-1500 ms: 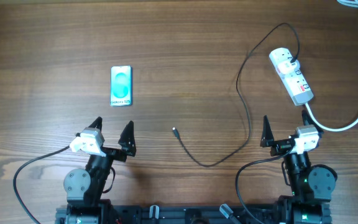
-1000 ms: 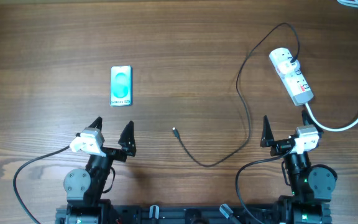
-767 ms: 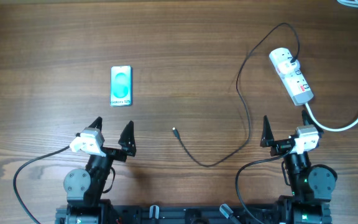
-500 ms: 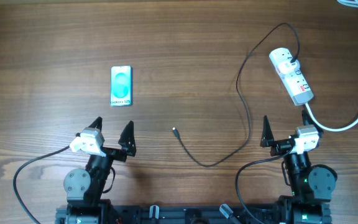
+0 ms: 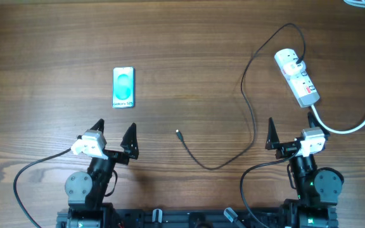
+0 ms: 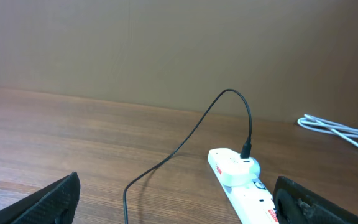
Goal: Plug charger to phone and switch on socket
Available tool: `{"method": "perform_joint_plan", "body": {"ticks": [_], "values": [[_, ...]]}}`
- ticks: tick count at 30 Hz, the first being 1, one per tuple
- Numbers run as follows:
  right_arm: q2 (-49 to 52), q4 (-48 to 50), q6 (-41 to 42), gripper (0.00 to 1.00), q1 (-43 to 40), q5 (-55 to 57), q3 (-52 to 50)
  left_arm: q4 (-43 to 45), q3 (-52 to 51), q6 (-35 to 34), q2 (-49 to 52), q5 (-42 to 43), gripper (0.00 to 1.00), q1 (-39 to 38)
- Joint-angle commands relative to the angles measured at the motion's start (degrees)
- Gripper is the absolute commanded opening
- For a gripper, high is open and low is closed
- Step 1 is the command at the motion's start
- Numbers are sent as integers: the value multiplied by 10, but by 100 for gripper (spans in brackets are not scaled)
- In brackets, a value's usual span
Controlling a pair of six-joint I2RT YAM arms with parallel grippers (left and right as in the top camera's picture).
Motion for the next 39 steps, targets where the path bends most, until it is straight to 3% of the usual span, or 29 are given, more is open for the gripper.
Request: {"method": "perform_joint_plan", "body": {"ticks": [1, 29, 34, 37, 39], "values": [[0, 2, 6, 100, -1, -7, -2, -2, -2, 12, 1, -8, 100, -3], [0, 2, 6, 100, -1, -7, -2, -7, 2, 11, 1, -13, 100, -3], [0, 2, 6, 100, -1, -7, -2, -130, 120, -10, 8, -15, 100, -2], [0, 2, 6, 100, -1, -7, -2, -207, 251, -10, 70, -14, 100, -3], [0, 2, 6, 100, -1, -7, -2, -253, 355, -9, 162, -14, 100, -3]]}}
